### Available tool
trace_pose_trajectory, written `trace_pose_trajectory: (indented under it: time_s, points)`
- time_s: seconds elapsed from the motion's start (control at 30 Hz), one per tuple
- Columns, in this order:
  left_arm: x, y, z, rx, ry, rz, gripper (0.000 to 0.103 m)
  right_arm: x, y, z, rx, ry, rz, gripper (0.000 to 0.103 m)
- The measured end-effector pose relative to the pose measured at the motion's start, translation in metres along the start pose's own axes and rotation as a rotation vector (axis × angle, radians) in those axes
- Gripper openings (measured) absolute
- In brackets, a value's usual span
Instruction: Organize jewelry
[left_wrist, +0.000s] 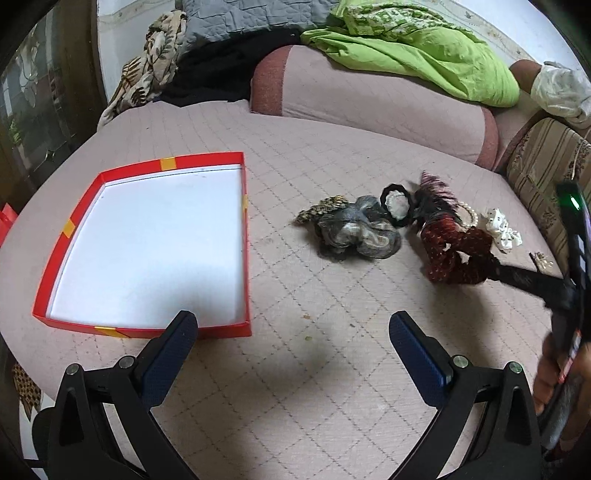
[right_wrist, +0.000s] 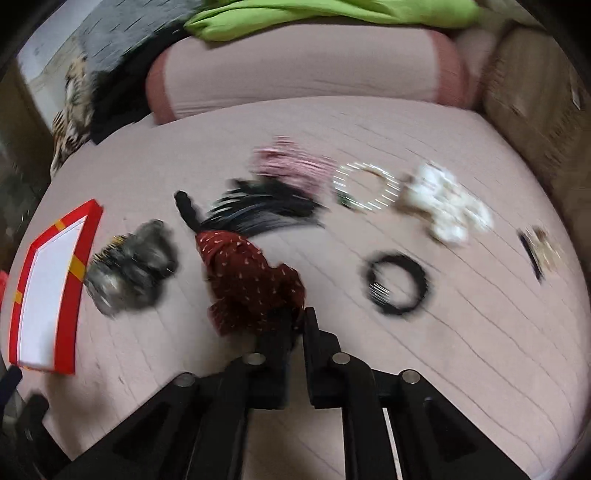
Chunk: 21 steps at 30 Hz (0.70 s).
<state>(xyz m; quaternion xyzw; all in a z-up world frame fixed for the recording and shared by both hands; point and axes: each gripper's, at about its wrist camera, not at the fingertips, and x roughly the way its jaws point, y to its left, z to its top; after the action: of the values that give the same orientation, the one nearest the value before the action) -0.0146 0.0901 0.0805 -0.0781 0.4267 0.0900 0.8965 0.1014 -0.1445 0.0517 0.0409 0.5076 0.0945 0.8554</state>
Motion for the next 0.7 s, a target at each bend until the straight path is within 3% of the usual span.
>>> trace_pose_trajectory:
  time_s: [0.03,0.1,0.3,0.7]
  points:
    - [-0.001,-0.004,-0.001,0.006,0.000,0.000,0.103,-0.006,-0.009,0.003,0.017,-0.002,0.020,0.052]
    - [-0.003,-0.009,-0.001,0.021,0.003,-0.002,0.103,-0.024,-0.022,-0.007,0.046,-0.048,0.033,0.060]
    - [-0.010,-0.019,-0.004,0.028,0.003,-0.009,0.103,-0.052,-0.031,-0.033,0.061,-0.073,0.032,0.060]
    - [-0.023,-0.036,-0.015,0.097,0.012,-0.039,0.103,-0.064,-0.011,-0.073,0.048,-0.069,-0.019,0.062]
